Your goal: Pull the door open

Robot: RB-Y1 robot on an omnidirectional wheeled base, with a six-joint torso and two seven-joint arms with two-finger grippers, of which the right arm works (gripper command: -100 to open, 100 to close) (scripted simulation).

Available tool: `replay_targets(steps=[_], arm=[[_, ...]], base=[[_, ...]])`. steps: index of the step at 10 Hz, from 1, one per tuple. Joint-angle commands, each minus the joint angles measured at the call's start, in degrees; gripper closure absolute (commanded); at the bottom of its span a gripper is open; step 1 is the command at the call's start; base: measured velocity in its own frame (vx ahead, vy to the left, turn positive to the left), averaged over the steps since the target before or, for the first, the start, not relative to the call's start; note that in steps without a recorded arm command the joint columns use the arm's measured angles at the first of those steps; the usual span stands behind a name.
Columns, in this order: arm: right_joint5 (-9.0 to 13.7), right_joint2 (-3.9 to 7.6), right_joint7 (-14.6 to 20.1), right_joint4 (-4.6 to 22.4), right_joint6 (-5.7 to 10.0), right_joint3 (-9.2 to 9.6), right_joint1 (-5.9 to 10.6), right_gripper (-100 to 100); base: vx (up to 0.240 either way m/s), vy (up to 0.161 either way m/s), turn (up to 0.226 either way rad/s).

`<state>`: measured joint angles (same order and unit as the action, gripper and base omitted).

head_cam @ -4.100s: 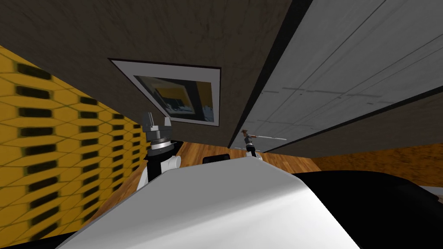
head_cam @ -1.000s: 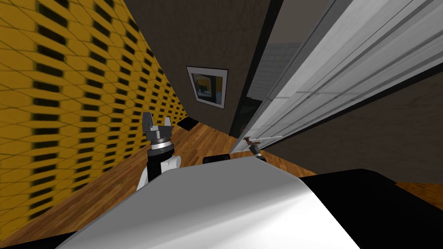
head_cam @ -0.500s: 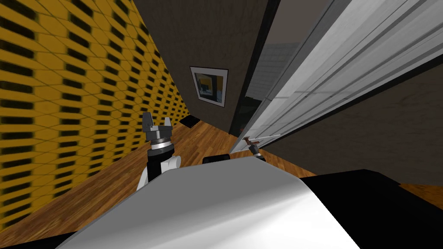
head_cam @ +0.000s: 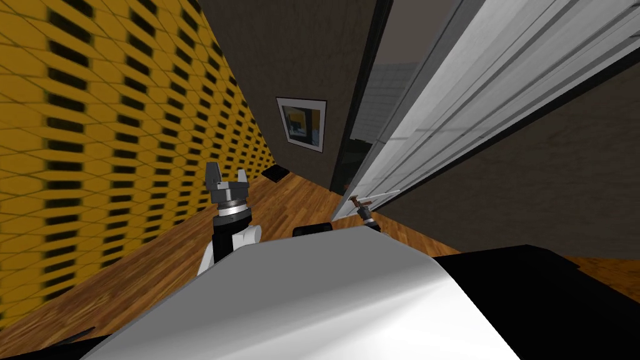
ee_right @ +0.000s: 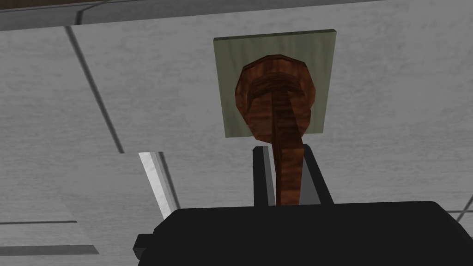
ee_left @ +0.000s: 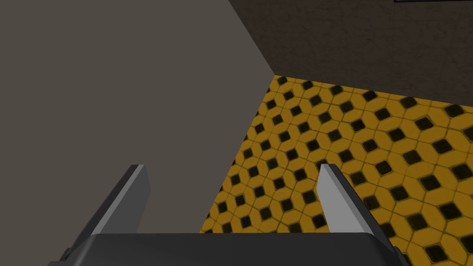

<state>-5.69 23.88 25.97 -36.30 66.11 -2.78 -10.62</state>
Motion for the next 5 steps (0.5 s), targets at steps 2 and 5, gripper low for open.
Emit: replay_targets(steps=[2,5], arm=[[1.73,-0.37,-1.41,-1.39,-1.56,2.82,0.63,100],[3.21,-0.39,-2.41,-2.57,-2.98,4.65,1.06,100]], base=[[-0.15,-0.048,0.054],[-0.112,-0.04,0.029]])
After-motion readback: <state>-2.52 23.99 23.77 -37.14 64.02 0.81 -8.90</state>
